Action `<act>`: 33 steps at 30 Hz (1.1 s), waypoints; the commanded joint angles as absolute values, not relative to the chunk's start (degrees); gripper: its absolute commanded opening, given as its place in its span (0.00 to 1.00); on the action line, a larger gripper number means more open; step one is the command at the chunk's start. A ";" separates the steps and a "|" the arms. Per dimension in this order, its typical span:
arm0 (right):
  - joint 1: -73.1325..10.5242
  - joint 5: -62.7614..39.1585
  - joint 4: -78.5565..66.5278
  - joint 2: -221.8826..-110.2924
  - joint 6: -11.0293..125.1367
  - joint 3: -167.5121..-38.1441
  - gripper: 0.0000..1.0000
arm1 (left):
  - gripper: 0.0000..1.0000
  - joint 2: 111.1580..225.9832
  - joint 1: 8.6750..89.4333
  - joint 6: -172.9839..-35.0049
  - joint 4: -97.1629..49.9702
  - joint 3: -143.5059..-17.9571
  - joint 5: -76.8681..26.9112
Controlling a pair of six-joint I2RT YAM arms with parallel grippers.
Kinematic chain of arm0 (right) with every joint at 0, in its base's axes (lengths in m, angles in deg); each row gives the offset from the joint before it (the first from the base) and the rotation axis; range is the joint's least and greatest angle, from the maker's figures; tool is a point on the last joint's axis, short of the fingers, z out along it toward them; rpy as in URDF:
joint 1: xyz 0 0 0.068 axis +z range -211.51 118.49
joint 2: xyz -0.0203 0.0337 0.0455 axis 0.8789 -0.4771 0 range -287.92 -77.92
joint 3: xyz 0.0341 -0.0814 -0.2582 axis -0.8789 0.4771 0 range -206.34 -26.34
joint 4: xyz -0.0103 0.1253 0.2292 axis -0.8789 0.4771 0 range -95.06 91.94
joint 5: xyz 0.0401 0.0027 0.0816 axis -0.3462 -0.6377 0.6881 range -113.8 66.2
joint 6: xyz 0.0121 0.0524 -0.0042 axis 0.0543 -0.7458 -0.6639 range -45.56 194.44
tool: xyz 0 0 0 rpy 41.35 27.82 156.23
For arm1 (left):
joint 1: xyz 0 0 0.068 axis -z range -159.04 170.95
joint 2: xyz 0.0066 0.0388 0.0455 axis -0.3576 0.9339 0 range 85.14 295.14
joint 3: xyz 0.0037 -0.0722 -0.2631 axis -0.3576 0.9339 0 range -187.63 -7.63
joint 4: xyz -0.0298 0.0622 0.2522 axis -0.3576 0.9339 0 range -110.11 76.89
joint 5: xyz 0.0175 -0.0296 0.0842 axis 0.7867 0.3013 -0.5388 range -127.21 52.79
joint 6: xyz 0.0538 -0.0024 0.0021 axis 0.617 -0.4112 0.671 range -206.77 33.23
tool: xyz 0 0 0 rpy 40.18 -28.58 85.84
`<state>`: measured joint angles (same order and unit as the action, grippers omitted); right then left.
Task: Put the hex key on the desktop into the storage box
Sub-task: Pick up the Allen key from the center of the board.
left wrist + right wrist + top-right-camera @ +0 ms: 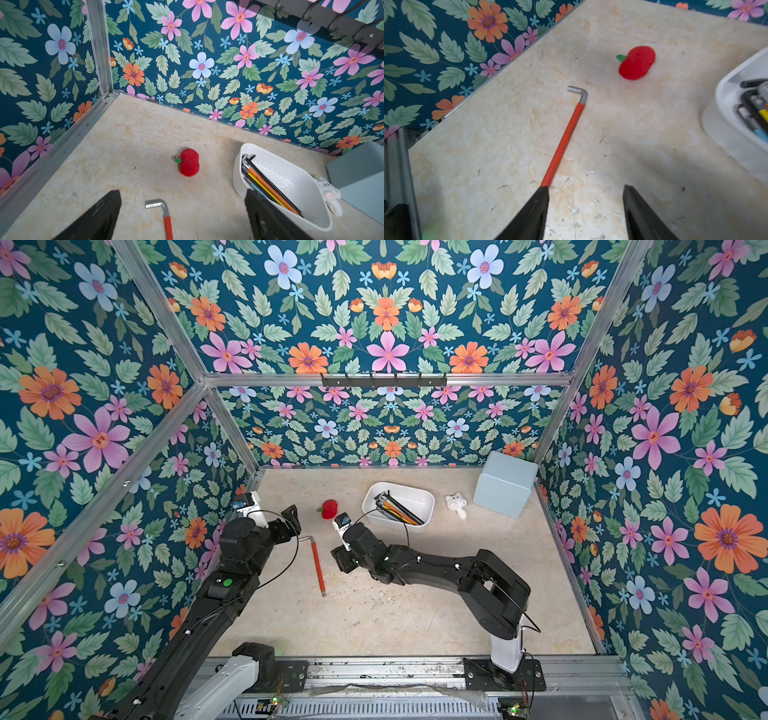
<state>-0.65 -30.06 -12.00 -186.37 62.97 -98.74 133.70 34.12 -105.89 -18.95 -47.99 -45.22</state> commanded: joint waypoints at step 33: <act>8.50 -46.78 22.20 -220.78 46.96 -139.84 0.61 | 0.99 132.38 34.14 -106.25 -19.15 -47.09 -45.55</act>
<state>8.14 -46.96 15.47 -219.41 48.70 -139.02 132.54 34.12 -106.13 -18.81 -47.29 -45.35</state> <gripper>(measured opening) 0.620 0.994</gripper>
